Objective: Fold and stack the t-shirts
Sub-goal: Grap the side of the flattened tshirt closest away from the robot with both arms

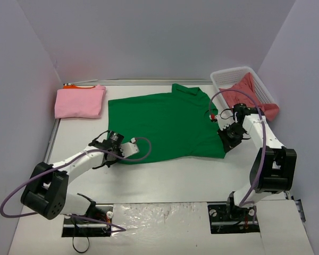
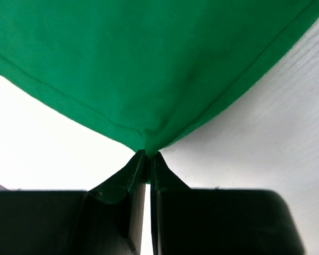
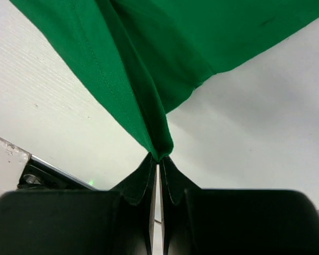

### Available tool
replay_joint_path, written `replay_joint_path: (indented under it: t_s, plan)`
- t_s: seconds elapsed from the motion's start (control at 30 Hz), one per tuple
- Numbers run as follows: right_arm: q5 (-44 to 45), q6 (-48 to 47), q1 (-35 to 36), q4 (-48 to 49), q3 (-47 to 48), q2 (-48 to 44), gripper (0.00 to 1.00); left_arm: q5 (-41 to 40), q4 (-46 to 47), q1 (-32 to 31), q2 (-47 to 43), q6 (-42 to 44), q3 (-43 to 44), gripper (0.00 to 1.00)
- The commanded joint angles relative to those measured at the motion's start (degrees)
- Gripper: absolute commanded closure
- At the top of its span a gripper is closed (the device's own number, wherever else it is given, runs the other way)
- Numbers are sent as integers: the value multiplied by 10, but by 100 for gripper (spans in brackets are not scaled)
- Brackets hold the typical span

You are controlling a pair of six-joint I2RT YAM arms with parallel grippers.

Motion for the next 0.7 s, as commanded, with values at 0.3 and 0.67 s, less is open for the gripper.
replay_joint_path:
  t_s: [0.3,0.67]
  plan:
    - [-28,12,0,-50,88,-82,100,11,-54,7,-47,-15,96,98]
    - [-33,32,0,-44,196,-21,100,67,-97,99,-47,-58,211,98]
